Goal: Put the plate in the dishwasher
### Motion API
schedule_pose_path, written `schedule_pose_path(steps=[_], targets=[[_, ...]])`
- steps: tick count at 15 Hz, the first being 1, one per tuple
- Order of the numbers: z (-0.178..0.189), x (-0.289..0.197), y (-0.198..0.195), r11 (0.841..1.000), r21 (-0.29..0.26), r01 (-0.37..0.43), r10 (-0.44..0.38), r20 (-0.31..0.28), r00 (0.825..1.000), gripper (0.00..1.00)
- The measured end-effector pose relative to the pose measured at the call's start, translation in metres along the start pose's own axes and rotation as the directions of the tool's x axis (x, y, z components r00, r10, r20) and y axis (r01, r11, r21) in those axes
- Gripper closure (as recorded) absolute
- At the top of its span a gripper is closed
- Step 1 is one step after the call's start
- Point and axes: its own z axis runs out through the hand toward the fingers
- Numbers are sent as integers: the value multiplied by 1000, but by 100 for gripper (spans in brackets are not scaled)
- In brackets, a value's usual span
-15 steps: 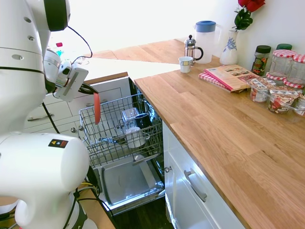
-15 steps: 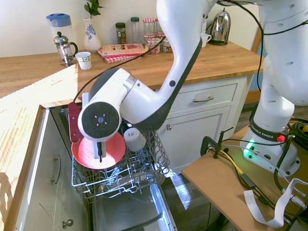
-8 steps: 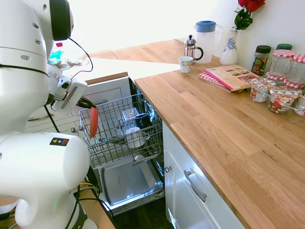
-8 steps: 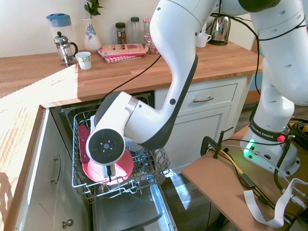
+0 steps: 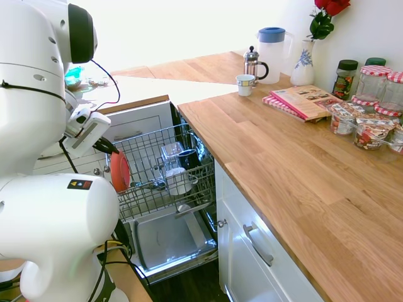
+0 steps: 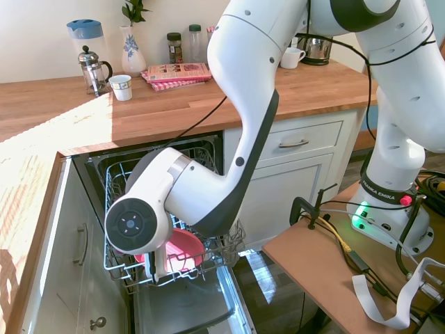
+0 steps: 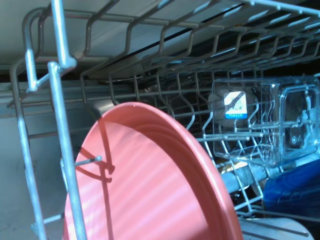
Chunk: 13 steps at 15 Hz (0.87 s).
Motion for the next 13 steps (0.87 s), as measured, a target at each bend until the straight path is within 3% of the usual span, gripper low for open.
schedule_pose_path(steps=[4,8,11,13], targets=[[-22,11,-7,1000,3,-26,25,104,994,0],[-58,34,-3,998,16,-59,56,167,984,0],[-82,79,29,994,23,-107,99,217,971,0],[-89,122,71,990,10,-138,129,293,947,0]])
